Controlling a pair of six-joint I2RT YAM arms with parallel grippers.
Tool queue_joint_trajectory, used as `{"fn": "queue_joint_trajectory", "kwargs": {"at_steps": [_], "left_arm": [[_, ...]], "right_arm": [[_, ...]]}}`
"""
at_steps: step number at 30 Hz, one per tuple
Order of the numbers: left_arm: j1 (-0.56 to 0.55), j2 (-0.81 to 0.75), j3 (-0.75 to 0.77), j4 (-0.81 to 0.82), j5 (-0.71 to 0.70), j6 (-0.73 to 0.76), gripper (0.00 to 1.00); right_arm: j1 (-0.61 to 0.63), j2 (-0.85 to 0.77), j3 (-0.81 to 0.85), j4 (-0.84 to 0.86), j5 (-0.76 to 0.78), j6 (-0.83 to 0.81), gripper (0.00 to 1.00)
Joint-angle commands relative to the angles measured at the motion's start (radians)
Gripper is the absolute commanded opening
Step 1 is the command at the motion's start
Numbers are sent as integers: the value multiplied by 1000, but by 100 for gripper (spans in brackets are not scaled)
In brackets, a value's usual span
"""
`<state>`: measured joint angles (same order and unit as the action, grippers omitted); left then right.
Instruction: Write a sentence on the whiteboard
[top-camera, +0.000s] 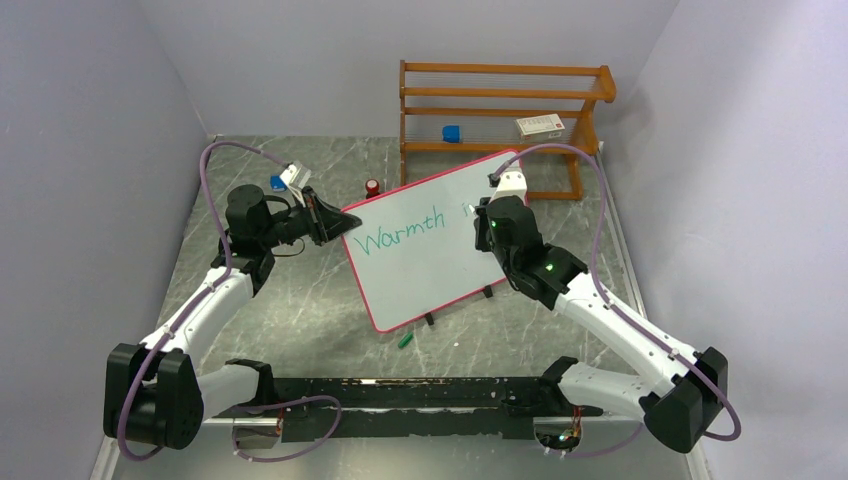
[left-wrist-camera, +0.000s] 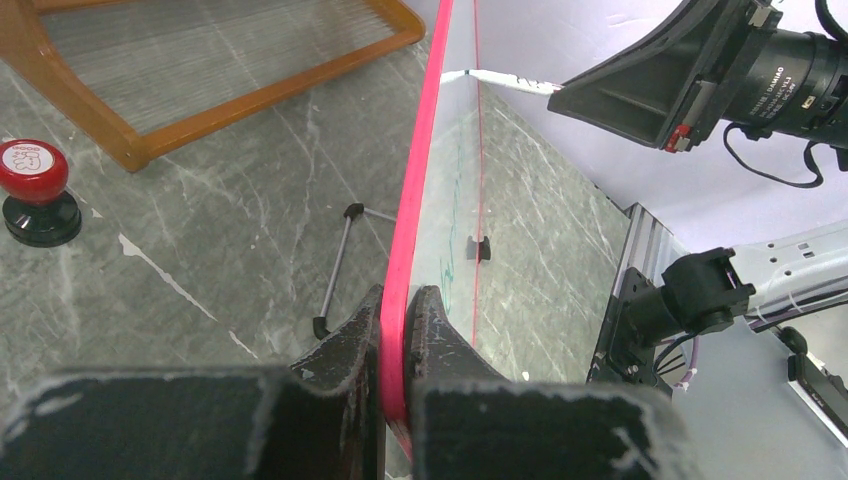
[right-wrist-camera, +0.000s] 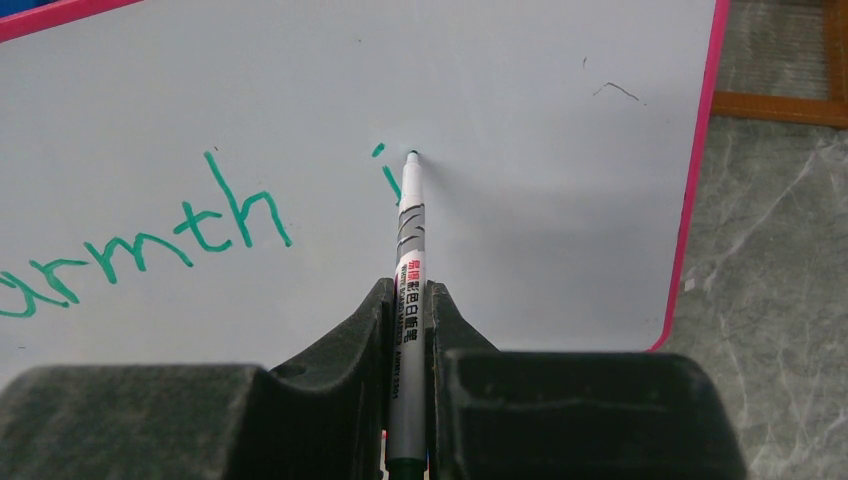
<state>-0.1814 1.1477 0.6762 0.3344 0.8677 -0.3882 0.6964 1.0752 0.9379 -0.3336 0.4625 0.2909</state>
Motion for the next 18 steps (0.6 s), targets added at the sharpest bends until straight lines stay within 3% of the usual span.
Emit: {"fn": "queue_joint_trajectory", "kwargs": {"at_steps": [1, 18], "left_arm": [[-17, 43, -33, -145, -98, 213, 5], [-16, 44, -32, -147, -99, 212, 5]], "right_arm": [[-12, 10, 29, 24, -12, -6, 0], [-12, -31, -38, -43, -32, 37, 0]]}}
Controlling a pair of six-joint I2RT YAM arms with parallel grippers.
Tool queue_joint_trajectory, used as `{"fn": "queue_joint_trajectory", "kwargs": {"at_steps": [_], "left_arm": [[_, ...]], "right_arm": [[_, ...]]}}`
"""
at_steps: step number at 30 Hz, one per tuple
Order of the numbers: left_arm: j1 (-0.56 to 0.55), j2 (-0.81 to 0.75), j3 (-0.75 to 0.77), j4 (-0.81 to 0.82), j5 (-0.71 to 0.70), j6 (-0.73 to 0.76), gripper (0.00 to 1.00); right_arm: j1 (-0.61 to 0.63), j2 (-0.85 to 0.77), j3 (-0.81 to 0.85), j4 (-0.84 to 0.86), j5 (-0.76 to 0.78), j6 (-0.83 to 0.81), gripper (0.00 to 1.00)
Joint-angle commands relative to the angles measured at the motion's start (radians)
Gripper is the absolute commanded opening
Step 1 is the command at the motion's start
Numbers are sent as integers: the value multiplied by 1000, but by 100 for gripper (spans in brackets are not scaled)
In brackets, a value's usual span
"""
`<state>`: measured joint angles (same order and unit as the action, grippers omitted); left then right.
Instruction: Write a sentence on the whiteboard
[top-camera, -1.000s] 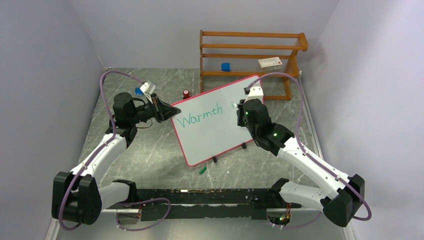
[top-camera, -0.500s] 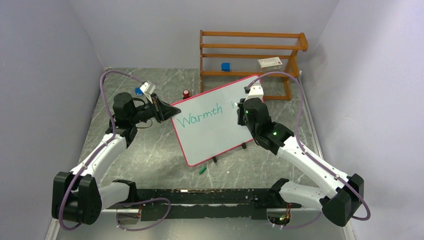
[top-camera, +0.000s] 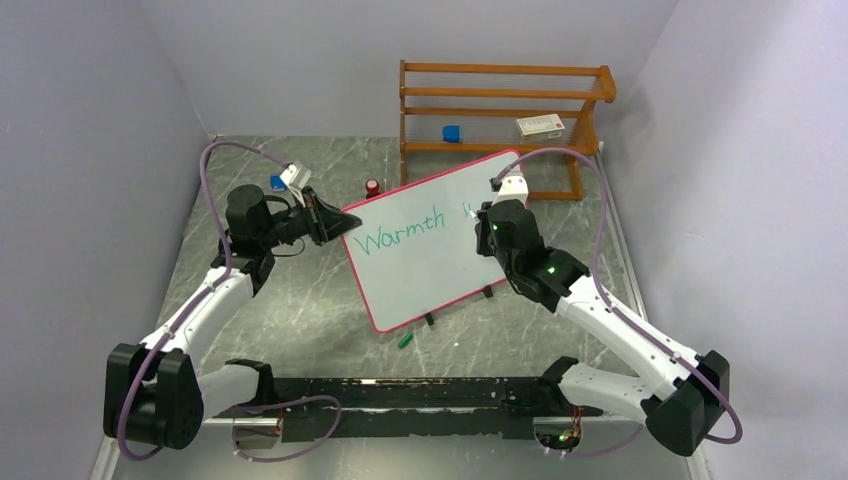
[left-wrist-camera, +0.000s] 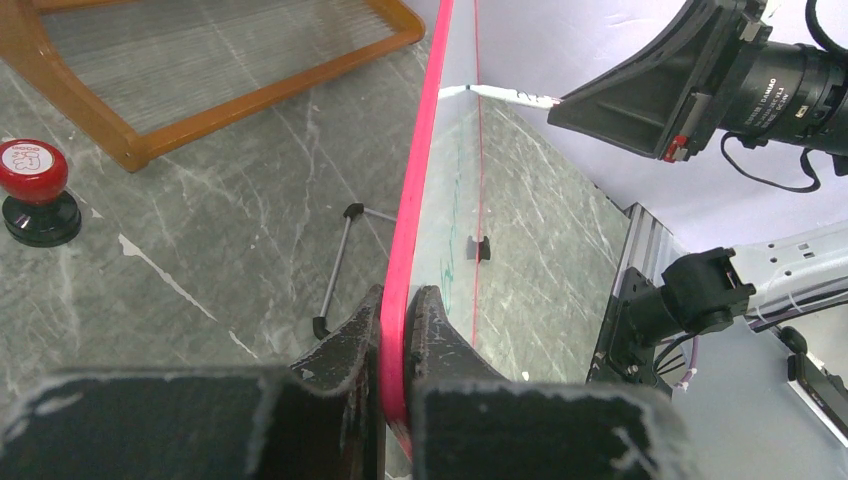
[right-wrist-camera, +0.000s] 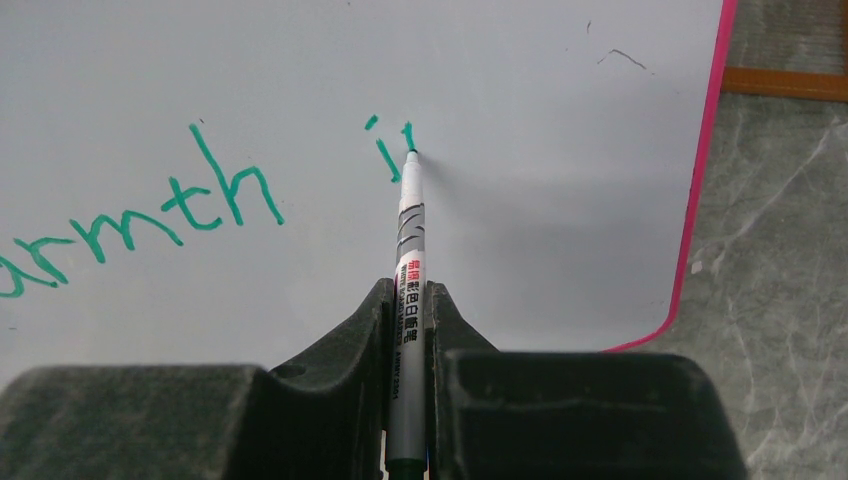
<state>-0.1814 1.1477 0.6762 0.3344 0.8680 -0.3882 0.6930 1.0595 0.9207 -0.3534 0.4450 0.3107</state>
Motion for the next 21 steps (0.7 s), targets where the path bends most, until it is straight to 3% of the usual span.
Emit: {"fn": "queue_joint_trajectory", "kwargs": {"at_steps": [1, 21], "left_arm": [[-16, 44, -32, -147, -100, 213, 5], [-16, 44, -32, -147, -100, 212, 5]], "right_arm": [[-9, -18, -23, -23, -15, 18, 0], [-9, -17, -4, -26, -17, 11, 0]]}}
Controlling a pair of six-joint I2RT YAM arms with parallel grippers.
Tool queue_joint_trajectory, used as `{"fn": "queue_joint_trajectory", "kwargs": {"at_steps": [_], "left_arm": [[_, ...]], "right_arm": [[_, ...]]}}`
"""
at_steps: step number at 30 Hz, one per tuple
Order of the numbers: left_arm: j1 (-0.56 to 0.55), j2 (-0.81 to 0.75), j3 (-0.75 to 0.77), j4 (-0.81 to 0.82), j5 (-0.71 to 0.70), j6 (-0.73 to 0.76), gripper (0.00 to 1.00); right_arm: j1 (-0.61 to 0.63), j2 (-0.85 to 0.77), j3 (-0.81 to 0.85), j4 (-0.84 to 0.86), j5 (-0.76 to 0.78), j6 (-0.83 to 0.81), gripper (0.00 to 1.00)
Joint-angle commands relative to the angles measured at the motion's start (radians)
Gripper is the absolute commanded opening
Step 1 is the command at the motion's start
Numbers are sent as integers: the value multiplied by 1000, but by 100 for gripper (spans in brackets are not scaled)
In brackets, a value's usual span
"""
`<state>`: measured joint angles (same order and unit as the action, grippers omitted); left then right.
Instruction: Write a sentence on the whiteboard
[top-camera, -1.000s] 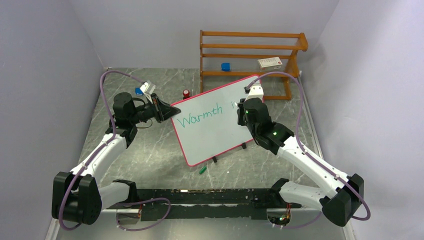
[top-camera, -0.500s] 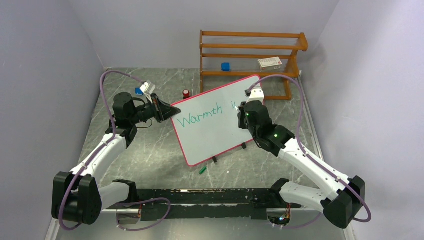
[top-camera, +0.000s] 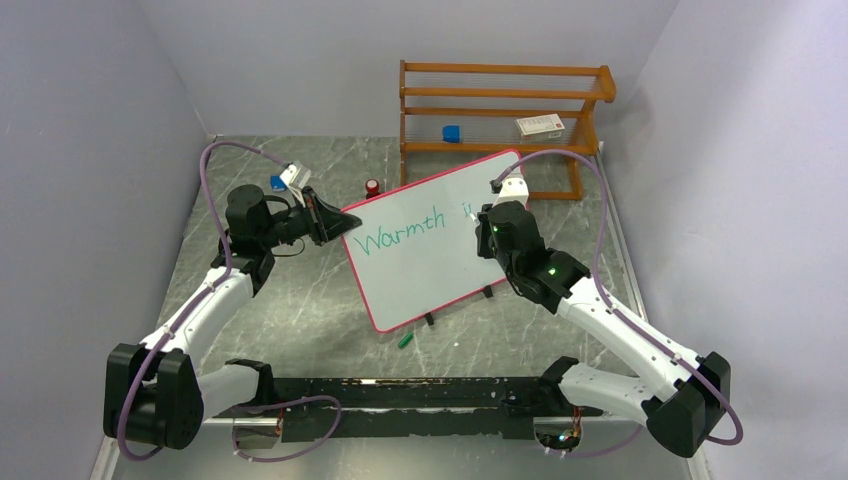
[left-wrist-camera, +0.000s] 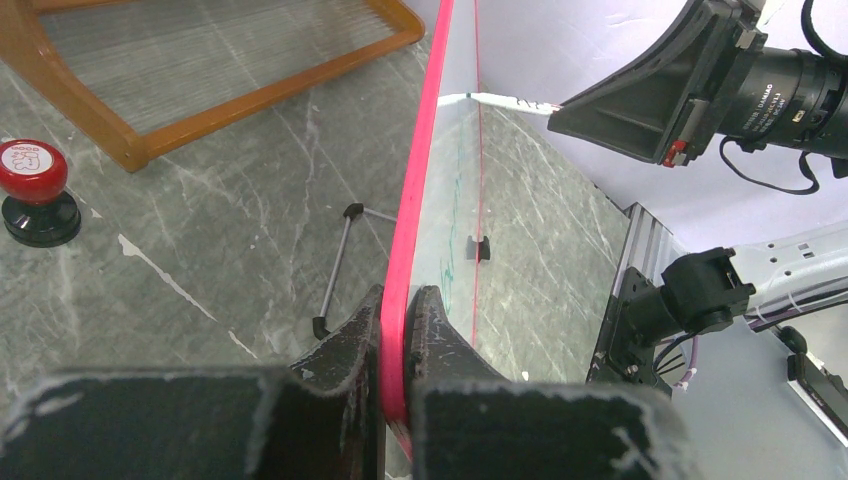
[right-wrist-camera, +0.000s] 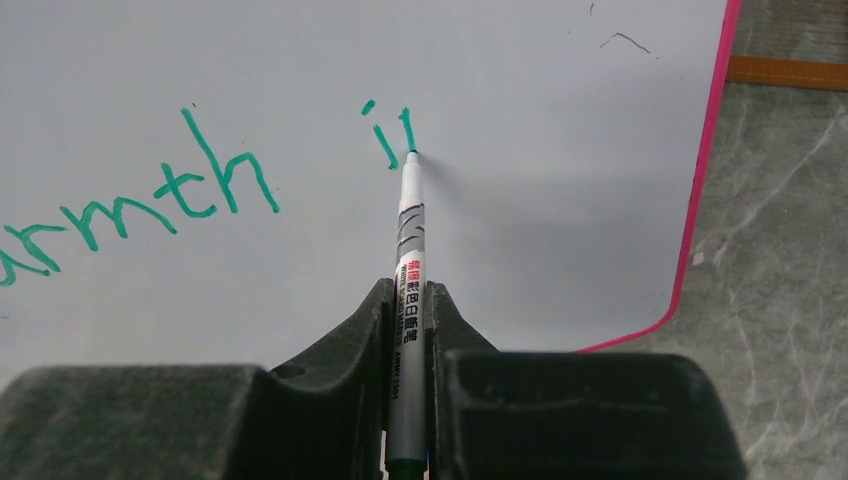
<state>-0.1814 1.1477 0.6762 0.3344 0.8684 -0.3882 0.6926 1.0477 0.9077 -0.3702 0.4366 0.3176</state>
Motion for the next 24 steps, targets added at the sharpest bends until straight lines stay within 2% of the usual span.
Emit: {"fn": "queue_joint_trajectory", "kwargs": {"at_steps": [1, 24], "left_arm": [[-16, 44, -32, -146, -100, 211, 5], [-17, 44, -33, -146, -97, 212, 5]], "right_arm": [[-8, -8, 5, -6, -9, 3, 0], [-14, 17, 40, 74, 35, -30, 0]]}}
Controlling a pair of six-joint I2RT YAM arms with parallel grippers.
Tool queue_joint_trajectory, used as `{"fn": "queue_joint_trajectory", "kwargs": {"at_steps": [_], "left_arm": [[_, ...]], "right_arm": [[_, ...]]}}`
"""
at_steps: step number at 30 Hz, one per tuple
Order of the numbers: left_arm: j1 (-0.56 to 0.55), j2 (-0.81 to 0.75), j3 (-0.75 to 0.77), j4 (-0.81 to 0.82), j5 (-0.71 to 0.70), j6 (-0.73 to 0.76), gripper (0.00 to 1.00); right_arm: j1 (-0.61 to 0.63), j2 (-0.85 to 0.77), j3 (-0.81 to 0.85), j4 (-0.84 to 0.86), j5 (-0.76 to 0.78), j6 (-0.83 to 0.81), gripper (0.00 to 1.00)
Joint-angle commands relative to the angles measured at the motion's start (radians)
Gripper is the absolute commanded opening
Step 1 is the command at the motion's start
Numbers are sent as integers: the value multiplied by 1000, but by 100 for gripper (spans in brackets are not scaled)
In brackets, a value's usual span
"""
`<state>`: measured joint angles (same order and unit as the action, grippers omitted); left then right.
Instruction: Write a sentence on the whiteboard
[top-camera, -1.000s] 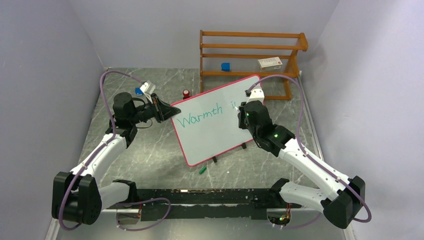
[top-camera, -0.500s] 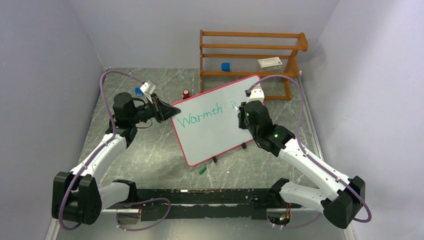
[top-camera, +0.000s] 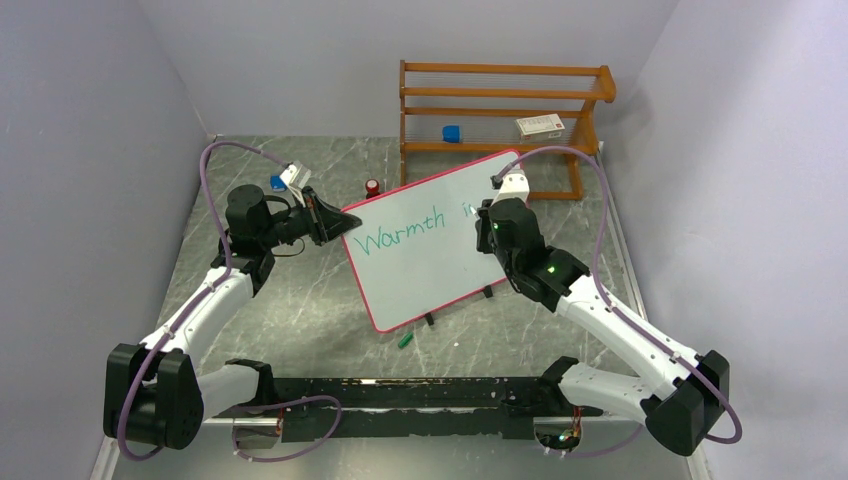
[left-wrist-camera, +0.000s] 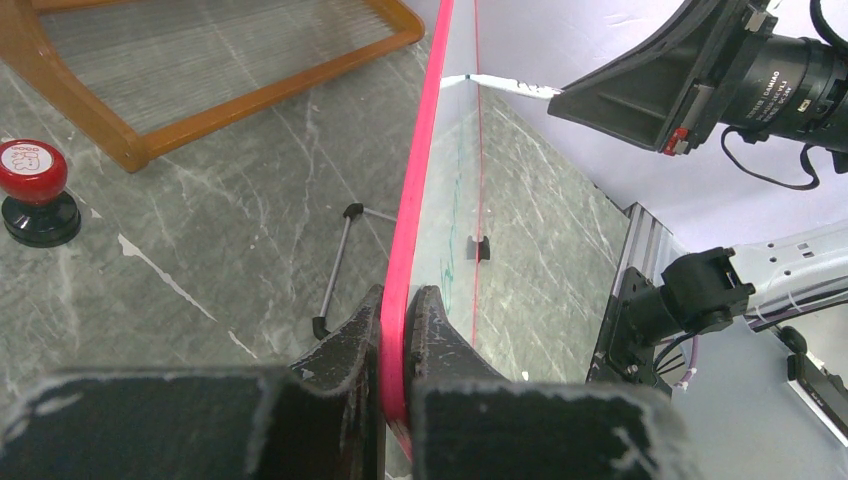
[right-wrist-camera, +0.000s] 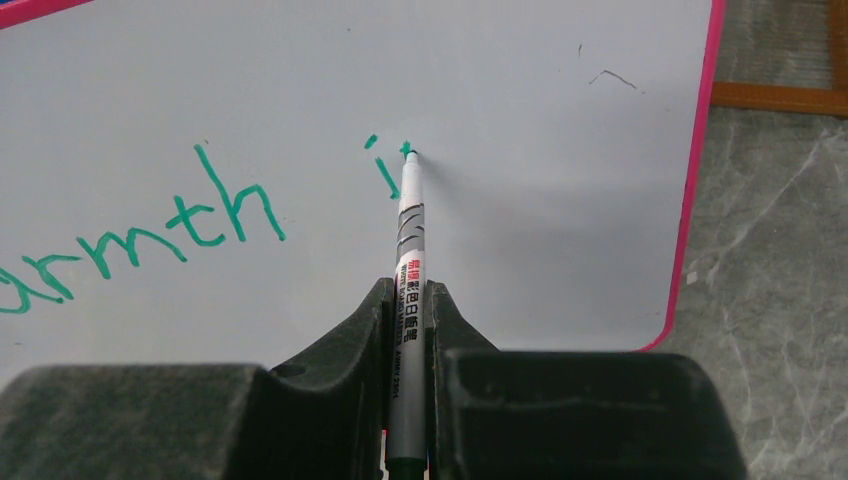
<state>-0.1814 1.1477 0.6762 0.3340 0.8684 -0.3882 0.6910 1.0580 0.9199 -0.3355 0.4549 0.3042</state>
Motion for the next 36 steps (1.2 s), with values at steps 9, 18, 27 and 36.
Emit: {"fn": "queue_joint_trajectory", "kwargs": {"at_steps": [9, 18, 27, 36], "left_arm": [[-16, 44, -32, -148, -99, 214, 5], [-17, 44, -32, -148, -100, 213, 5], [-16, 43, -33, -147, -102, 212, 5], [-17, 43, -33, -145, -106, 207, 5]], "right_arm": [[-23, 10, 28, 52, 31, -22, 0], [-35, 12, 11, 26, 36, -1, 0], [-38, -2, -14, -12, 8, 19, 0], [-38, -13, -34, -48, -4, 35, 0]]}}
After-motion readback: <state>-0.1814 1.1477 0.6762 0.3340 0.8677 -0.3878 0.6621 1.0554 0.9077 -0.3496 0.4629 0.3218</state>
